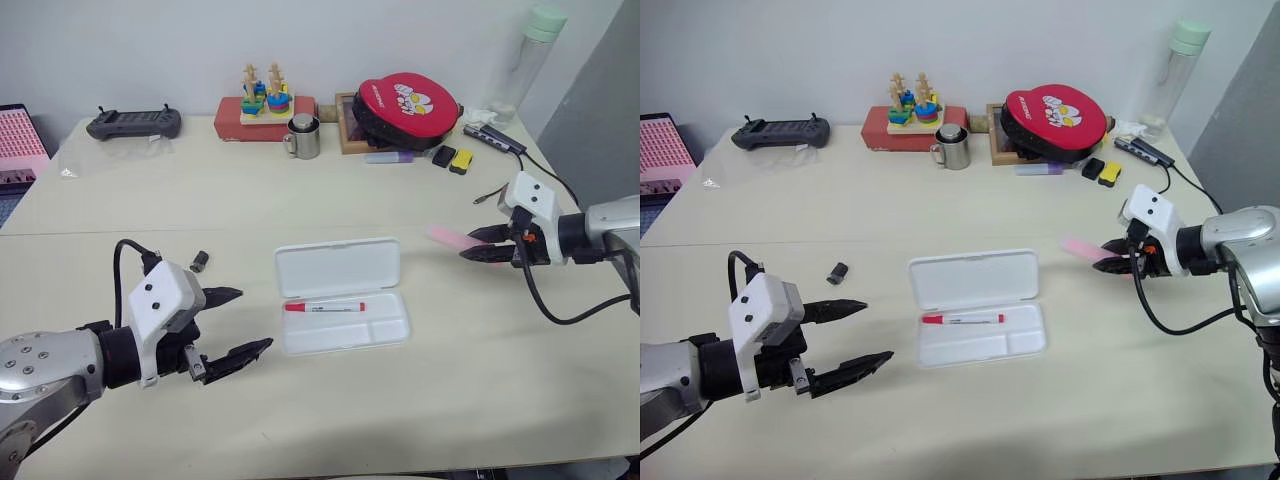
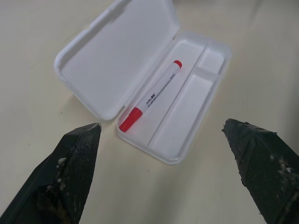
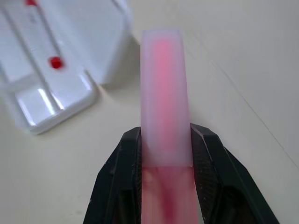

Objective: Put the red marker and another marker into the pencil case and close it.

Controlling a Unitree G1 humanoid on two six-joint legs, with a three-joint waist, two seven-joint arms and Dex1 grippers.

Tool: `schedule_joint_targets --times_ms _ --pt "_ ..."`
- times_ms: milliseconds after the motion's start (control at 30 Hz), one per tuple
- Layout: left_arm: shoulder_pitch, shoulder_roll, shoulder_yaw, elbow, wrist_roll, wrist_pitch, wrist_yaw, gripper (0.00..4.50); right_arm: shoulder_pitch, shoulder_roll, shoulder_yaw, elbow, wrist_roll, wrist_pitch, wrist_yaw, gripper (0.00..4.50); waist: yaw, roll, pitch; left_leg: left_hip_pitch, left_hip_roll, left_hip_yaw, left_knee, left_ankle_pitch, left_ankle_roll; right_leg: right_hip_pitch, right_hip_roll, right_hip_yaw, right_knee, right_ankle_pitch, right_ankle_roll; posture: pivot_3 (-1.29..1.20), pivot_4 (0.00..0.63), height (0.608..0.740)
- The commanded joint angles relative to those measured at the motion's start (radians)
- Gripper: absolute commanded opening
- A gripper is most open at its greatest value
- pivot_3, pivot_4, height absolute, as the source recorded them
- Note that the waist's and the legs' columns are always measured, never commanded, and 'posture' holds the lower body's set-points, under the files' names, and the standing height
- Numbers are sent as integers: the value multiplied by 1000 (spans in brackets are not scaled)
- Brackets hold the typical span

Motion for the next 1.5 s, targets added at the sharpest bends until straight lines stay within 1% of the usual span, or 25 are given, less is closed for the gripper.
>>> schedule_joint_targets --times_ms 33,67,167,233,267,333,567,733,800,900,1033,1167,1433,1500 --pt "-20 10 -17 14 35 -33 -17 4500 58 -34 -34 -146 104 -24 114 1080 3 0 0 0 1 0 0 0 0 0 1 -1 0 0 0 0 150 740" --pt "-29 12 -25 20 42 -38 -20 4500 72 -32 -30 -183 125 -26 130 1080 4 0 0 0 3 0 0 0 0 0 2 -1 0 0 0 0 150 740" --pt "-56 12 -47 35 52 -40 -22 4500 82 12 -2 -253 160 -18 115 1080 4 0 0 0 7 3 0 0 0 0 5 -1 0 1 -1 0 150 740" --pt "-70 7 -74 44 69 -45 -20 4500 65 100 58 -289 156 0 49 1080 1 -1 0 0 8 3 0 0 0 0 5 -1 0 1 -2 0 150 740" --pt "-73 6 -84 50 79 -50 -23 4500 58 142 99 -299 134 -5 17 1080 0 -1 0 1 9 4 0 0 0 0 6 -1 0 2 -3 0 150 740" --pt "-76 4 -95 60 90 -55 -29 4500 50 190 148 -301 105 -8 -21 1080 -1 0 0 2 10 6 0 0 0 0 7 0 0 2 -4 0 150 740" --pt "-111 12 -136 105 114 -70 -56 4500 70 268 263 -269 -2 -65 -95 1080 8 -1 0 1 9 5 0 0 -1 -1 7 0 -1 3 -3 0 150 740" --pt "-140 23 -187 143 135 -78 -94 4500 53 365 378 -250 -90 -83 -158 1080 1 0 0 1 10 6 0 2 -3 -1 7 0 0 3 -3 0 150 740" --pt "-138 27 -193 151 147 -82 -109 4500 52 389 399 -254 -106 -75 -171 1080 -1 0 0 1 10 6 0 2 -4 -2 7 0 0 3 -3 0 150 740" --pt "-141 30 -192 159 151 -82 -129 4500 56 416 429 -237 -139 -80 -193 1080 2 0 0 1 10 6 0 2 -4 -2 7 0 0 3 -3 0 150 740" --pt "-161 28 -200 157 151 -71 -131 4500 63 420 451 -217 -179 -118 -195 1080 3 -1 0 1 10 6 0 2 -4 -2 7 0 0 3 -3 0 150 740" --pt "-173 24 -202 159 150 -66 -130 4500 51 460 476 -159 -231 -152 -219 1080 0 -1 -1 1 10 6 0 2 -4 -2 7 0 1 3 -3 0 150 740" --pt "-156 15 -190 140 144 -56 -120 4500 54 455 477 -135 -261 -208 -191 1080 2 -1 -1 2 10 6 0 2 -4 -1 8 0 2 3 -4 0 150 740" --pt "-151 10 -191 134 143 -54 -113 4500 56 454 484 -141 -262 -216 -180 1793 2 -1 -1 2 10 6 0 2 -4 -1 8 0 2 3 -4 0 150 740"
